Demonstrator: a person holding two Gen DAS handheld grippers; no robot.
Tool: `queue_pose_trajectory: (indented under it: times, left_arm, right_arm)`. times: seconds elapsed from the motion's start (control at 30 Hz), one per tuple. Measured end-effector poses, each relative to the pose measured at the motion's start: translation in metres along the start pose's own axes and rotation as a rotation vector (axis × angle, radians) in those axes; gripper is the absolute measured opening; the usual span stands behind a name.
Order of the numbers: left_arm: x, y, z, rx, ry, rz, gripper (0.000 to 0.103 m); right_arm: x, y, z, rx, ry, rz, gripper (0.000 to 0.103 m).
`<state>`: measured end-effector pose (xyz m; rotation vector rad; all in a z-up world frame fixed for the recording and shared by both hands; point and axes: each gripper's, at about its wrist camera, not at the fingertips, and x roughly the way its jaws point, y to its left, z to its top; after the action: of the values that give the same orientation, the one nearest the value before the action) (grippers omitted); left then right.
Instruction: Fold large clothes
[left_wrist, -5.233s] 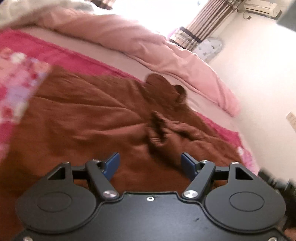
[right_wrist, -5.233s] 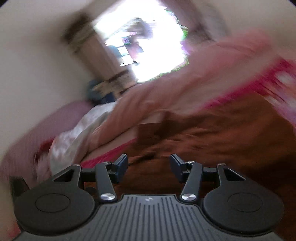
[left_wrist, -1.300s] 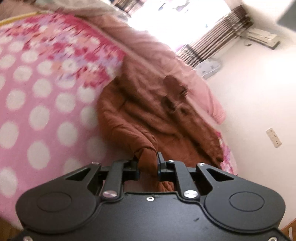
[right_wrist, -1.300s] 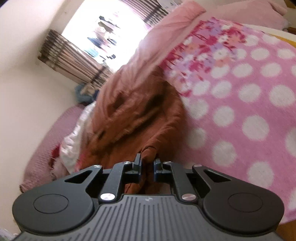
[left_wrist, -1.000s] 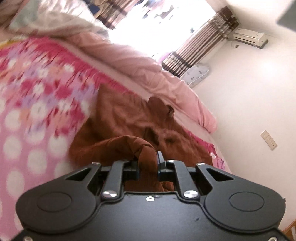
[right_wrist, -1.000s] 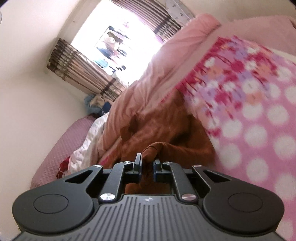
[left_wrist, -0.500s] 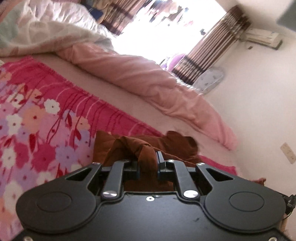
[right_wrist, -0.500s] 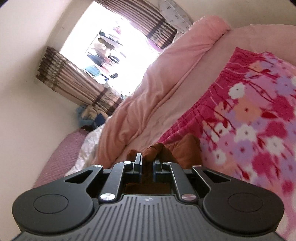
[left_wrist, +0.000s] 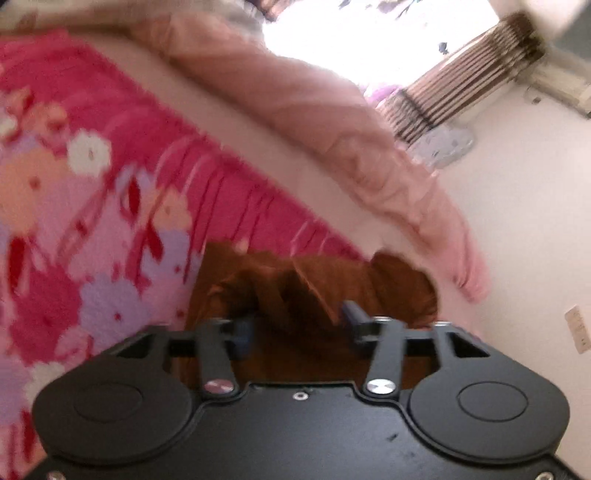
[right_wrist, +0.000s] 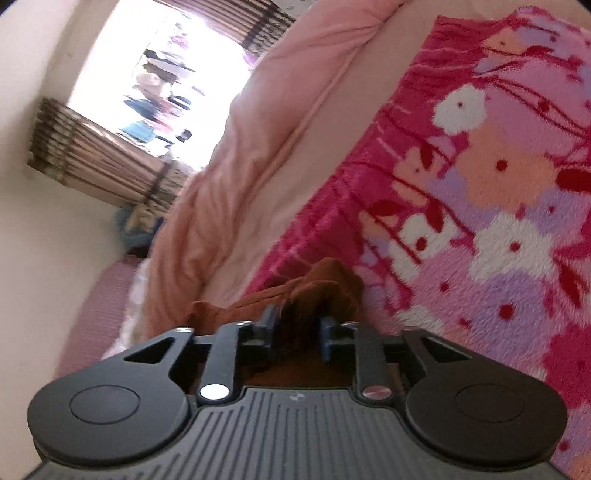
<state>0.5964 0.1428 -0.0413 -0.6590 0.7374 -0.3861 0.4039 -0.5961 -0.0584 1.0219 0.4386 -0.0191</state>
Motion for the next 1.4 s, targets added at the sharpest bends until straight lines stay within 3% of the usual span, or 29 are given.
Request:
queue_pose_trajectory:
  times: [0.07,0.13,0.23,0.37,0.5,0.6,0.63,0.67,0.7,0.73,0.8,0.9,0.97,1.1,1.23,1.27,1.3,1.33,1.37,1.4]
  left_arm:
    - [-0.028,-0.01,0.001,0.071,-0.092,0.04,0.075]
    - [-0.046,-0.013,0.0,0.139,-0.154,0.075,0.078]
    - [-0.042,-0.001,-0.004,0.131,-0.106,0.107,0.078]
    - [-0.013,0.01,-0.014,0.101,-0.032,0.16,0.078]
    - [0.004,0.015,-0.021,0.066,-0.013,0.15,0.078]
    - [0.016,0.009,-0.024,0.073,-0.015,0.146,0.072]
    - [0.015,0.006,-0.026,0.081,-0.021,0.147,0.067]
    - [0.014,0.002,-0.027,0.099,-0.031,0.145,0.056]
    - [0.013,-0.001,-0.025,0.119,-0.035,0.144,0.019]
    - [0.015,-0.003,-0.023,0.128,-0.032,0.144,0.017]
    - [0.009,-0.007,-0.016,0.126,-0.054,0.125,0.013]
    - [0.0,-0.008,-0.007,0.126,-0.098,0.103,0.009]
    - [0.004,-0.005,-0.005,0.113,-0.083,0.107,0.009]
    - [0.036,0.004,-0.012,0.134,-0.007,0.197,0.01]
    - [0.043,0.014,-0.009,0.085,0.014,0.205,0.021]
    - [0.039,0.013,-0.008,0.081,0.01,0.209,0.024]
    - [0.033,0.009,-0.005,0.088,-0.001,0.221,0.034]
    - [0.025,0.003,-0.005,0.102,-0.019,0.245,0.047]
    - [0.015,-0.004,-0.005,0.128,-0.043,0.262,0.05]
    - [0.002,-0.015,-0.008,0.168,-0.072,0.269,0.051]
  right_arm:
    - [-0.018,0.004,-0.001,-0.036,-0.042,0.034,0.072]
    - [-0.035,0.011,-0.001,-0.101,-0.088,0.024,0.082]
    - [-0.045,0.014,-0.005,-0.202,-0.1,-0.031,0.082]
    - [-0.031,0.014,-0.005,-0.226,-0.071,-0.084,0.082]
    - [-0.008,0.024,-0.011,-0.278,-0.048,-0.104,0.08]
    - [0.002,0.034,-0.018,-0.331,-0.043,-0.122,0.077]
    - [0.003,0.037,-0.02,-0.347,-0.045,-0.129,0.07]
    - [0.004,0.04,-0.022,-0.37,-0.053,-0.14,0.051]
    - [0.004,0.043,-0.025,-0.395,-0.06,-0.158,0.037]
    - [0.004,0.045,-0.025,-0.409,-0.064,-0.182,0.017]
    - [-0.004,0.047,-0.024,-0.401,-0.083,-0.159,0.01]
    - [-0.019,0.049,-0.02,-0.374,-0.142,-0.142,0.009]
    - [-0.019,0.048,-0.017,-0.37,-0.137,-0.14,0.008]
    - [0.005,0.031,-0.017,-0.334,-0.082,-0.213,0.008]
    - [0.014,0.013,-0.022,-0.26,-0.078,-0.204,0.011]
    - [0.012,0.012,-0.023,-0.259,-0.079,-0.201,0.017]
    - [0.01,0.014,-0.023,-0.264,-0.077,-0.203,0.02]
    - [0.005,0.017,-0.024,-0.269,-0.087,-0.214,0.031]
    - [-0.002,0.02,-0.025,-0.276,-0.108,-0.224,0.043]
    - [-0.013,0.028,-0.028,-0.297,-0.139,-0.235,0.044]
